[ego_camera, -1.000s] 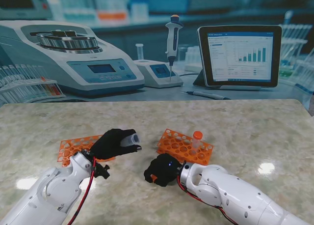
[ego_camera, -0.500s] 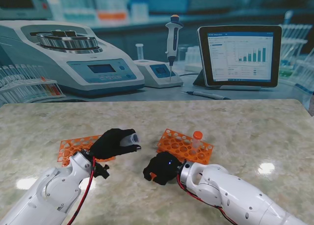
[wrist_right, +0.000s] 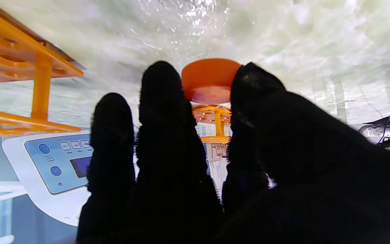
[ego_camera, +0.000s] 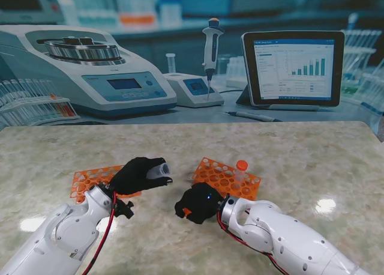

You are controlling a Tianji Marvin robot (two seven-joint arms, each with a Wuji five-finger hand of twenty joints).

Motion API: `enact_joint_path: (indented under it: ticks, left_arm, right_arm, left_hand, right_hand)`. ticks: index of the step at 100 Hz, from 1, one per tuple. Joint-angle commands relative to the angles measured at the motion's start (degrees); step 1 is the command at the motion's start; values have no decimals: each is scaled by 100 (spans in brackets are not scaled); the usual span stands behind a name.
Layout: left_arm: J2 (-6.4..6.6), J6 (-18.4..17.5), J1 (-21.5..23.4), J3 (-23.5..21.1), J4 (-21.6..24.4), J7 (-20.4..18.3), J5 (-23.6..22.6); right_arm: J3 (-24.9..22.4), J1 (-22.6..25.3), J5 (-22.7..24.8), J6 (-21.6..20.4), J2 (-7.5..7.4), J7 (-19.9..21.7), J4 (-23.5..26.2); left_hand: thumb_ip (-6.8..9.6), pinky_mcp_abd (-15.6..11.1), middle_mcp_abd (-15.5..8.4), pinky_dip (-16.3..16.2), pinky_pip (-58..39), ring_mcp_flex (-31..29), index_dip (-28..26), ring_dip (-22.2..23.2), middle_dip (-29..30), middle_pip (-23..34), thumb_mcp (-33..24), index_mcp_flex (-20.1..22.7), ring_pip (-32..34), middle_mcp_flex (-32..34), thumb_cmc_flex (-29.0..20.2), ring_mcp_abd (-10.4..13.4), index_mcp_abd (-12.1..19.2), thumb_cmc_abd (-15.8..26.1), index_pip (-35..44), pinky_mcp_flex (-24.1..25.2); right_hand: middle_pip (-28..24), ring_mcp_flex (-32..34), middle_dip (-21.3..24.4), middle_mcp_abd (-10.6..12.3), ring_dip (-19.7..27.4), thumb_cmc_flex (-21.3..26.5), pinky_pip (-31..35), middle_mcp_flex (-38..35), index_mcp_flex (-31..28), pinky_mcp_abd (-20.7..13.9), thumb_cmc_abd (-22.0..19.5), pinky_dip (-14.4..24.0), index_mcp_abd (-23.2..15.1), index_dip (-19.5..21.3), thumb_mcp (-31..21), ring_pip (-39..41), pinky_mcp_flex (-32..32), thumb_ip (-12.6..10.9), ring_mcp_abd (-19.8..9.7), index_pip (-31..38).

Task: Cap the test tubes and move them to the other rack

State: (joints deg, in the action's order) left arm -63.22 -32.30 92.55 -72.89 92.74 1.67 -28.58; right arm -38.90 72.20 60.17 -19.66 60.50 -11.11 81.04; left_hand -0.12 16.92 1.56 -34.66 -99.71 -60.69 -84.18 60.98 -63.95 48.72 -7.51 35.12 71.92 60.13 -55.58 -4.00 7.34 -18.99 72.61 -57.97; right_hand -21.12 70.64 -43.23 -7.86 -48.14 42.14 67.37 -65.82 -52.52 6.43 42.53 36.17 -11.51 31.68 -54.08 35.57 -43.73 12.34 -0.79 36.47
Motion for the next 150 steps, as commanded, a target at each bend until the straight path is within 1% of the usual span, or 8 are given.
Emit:
enact_joint_path:
  ticks: [1,38,60,61,72,76,98,150]
  left_arm:
    - [5,-12,25,-5,29,-11,2]
    - [5,-30,17,-3,16,-10,0]
    - [6,-27,27,-4,27,-11,-2]
    - [6,-27,27,-4,28,-12,-1]
    - [6,-24,31,-2,32,-14,-1]
    - [6,-26,31,-2,33,-13,-2]
    - [7,-22,28,3,34,-18,1]
    - [13,-26,9,22,25,-54,26]
  right_arm:
    - [-26,68,26,-7,-14,15,86]
    - [-340,287,163,-16,-38,28,363]
    - [-498,403,240,-19,-48,24,520]
    - [-505,408,243,-19,-49,27,527]
    - [-573,450,273,-23,-55,52,594]
    - [-597,465,282,-24,-56,55,614]
    - [-731,544,335,-40,-60,58,741]
    - [-1139,783,520,-56,-73,39,1111]
  left_hand:
    - [-66,-168,-188,129,-499,-67,-249,-71,60,-32,-60,76,-47,24,-26,94,316,246,409,-103]
    - [-66,-168,-181,129,-499,-67,-248,-71,60,-33,-61,76,-47,22,-31,94,316,243,409,-103]
    - [-66,-169,-182,130,-497,-67,-248,-71,59,-32,-60,73,-47,22,-29,94,314,242,408,-101]
    - [-66,-169,-183,130,-497,-67,-248,-71,59,-32,-61,73,-47,22,-33,94,314,236,408,-101]
    - [-66,-169,-188,130,-497,-67,-248,-71,59,-31,-61,77,-47,27,-29,94,317,243,408,-101]
    - [-66,-169,-189,129,-497,-67,-248,-71,59,-31,-62,77,-47,26,-30,94,317,245,408,-101]
    - [-66,-170,-182,130,-494,-65,-247,-72,60,-33,-60,77,-50,24,-28,93,317,240,408,-97]
    - [-67,-170,-183,131,-491,-64,-247,-75,60,-36,-60,77,-56,20,-27,95,317,243,408,-94]
  right_hand:
    - [-541,147,-129,1012,84,997,76,-659,-230,-80,-132,-21,-9,141,-1073,164,-62,-295,-235,90]
    - [-544,150,-126,996,85,1002,78,-657,-246,-76,-113,-17,-24,165,-1085,173,-66,-292,-235,80]
    - [-554,156,-127,1068,84,999,75,-678,-264,-82,-115,-17,-37,183,-1091,180,-71,-295,-227,79]
    - [-551,155,-126,1019,84,1001,75,-671,-264,-84,-112,-17,-37,183,-1090,180,-71,-294,-229,78]
    - [-552,154,-128,1033,85,996,73,-667,-260,-86,-116,-15,-39,189,-1090,180,-75,-295,-238,71]
    - [-552,157,-127,982,83,1007,72,-667,-264,-81,-101,-15,-29,191,-1092,183,-74,-296,-228,73]
    - [-555,160,-127,1036,84,996,73,-671,-260,-87,-125,-12,-26,198,-1095,183,-82,-298,-240,63]
    - [-555,161,-129,1017,81,996,74,-668,-267,-81,-137,-6,-39,209,-1088,182,-82,-304,-237,59]
